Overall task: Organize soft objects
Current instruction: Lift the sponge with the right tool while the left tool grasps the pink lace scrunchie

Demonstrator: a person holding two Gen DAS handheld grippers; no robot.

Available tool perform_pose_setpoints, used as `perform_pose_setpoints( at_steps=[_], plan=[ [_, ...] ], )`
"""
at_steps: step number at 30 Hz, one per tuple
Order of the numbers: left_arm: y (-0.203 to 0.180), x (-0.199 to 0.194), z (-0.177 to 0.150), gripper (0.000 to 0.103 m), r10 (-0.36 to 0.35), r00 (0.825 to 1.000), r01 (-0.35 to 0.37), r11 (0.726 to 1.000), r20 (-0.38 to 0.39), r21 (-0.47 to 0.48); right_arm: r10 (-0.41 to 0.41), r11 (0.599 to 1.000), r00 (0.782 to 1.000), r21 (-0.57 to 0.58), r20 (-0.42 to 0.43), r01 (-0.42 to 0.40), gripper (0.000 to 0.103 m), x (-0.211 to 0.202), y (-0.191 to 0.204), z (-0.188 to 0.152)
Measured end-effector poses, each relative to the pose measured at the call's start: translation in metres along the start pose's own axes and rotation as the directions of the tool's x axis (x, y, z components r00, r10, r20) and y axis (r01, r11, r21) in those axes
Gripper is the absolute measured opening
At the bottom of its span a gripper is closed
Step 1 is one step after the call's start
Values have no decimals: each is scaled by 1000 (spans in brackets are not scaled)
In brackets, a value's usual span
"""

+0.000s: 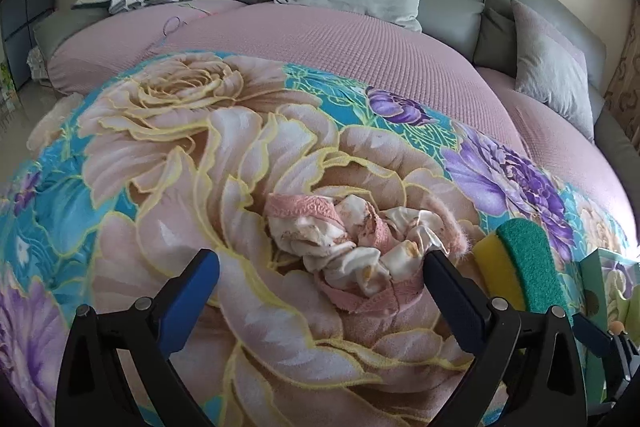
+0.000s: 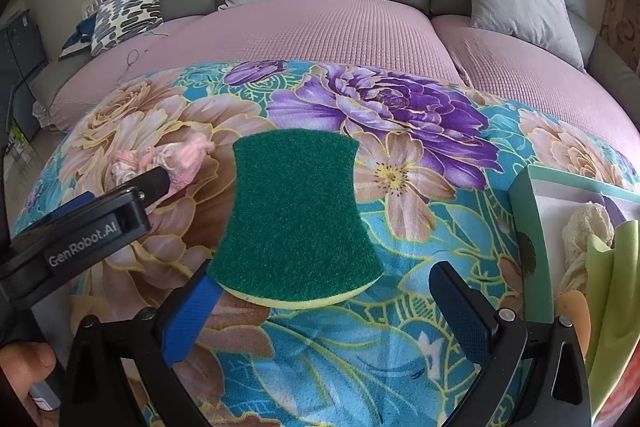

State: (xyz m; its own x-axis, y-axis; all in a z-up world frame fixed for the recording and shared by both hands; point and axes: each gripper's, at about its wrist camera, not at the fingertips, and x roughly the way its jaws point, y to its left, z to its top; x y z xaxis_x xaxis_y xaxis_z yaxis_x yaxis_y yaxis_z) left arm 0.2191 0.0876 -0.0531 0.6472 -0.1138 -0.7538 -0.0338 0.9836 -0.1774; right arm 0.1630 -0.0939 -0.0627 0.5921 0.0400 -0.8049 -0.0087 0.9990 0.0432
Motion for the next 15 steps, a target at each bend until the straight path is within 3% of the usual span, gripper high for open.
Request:
perform_pose_setpoints(
  at_steps=[2,8,10,15],
  plan=[
    [-1,2,0,100,-1,1000,1,1000,3,-2,0,1000,1000,-2,-4,0,103,1,0,0],
    [-4,2,0,76,-19,999,18,1000,28,14,3,1000,1000,1,-7,-3,103,2,0,0],
    [-6,1,0,61,-35,999,35,999,30,23,4,1000,1000,1,-8,-4,103,2,0,0],
    [-9,1,-1,42,-63,998,62,998,24,33,6,1000,1000,1,-9,-6,103,3,0,-1]
  ],
)
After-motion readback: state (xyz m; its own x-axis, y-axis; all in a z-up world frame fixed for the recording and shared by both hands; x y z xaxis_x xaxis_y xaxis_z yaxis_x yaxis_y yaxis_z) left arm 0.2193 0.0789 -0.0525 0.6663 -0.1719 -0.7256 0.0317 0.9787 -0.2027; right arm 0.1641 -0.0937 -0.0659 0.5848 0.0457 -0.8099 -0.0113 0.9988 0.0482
